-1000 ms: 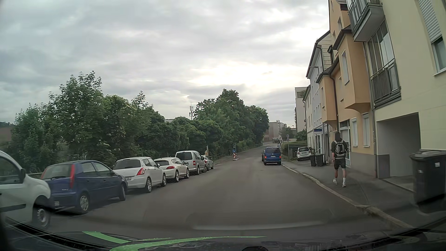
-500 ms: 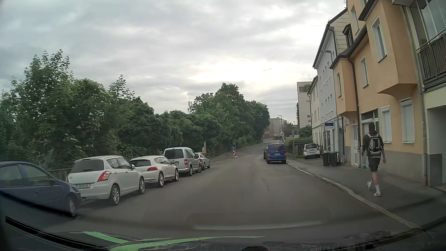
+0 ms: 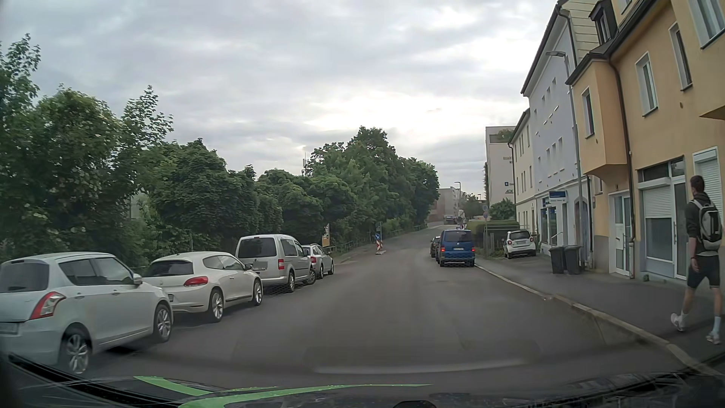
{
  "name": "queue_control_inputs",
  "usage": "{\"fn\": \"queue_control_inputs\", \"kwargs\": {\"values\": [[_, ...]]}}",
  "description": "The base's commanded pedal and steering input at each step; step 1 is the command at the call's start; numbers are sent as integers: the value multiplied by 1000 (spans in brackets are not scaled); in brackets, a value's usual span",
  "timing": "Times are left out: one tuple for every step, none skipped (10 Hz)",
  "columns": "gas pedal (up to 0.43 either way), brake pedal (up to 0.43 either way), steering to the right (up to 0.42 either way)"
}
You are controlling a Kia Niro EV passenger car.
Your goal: Follow the waypoints while adhering to traffic rules and regulations
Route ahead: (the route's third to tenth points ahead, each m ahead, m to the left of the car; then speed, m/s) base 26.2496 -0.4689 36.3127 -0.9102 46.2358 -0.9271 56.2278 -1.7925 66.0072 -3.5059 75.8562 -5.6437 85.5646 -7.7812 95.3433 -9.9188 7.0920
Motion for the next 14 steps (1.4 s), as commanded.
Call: {"fn": "queue_control_inputs", "kwargs": {"values": [[47, 0, 7], [47, 0, 8], [39, 0, 8], [39, 0, 8], [39, 0, 8], [39, 0, 8], [39, 0, 8], [39, 0, 9], [39, 0, 9], [39, 0, 9], [39, 0, 10], [39, 0, 12], [39, 0, 13], [28, 0, 13]]}}
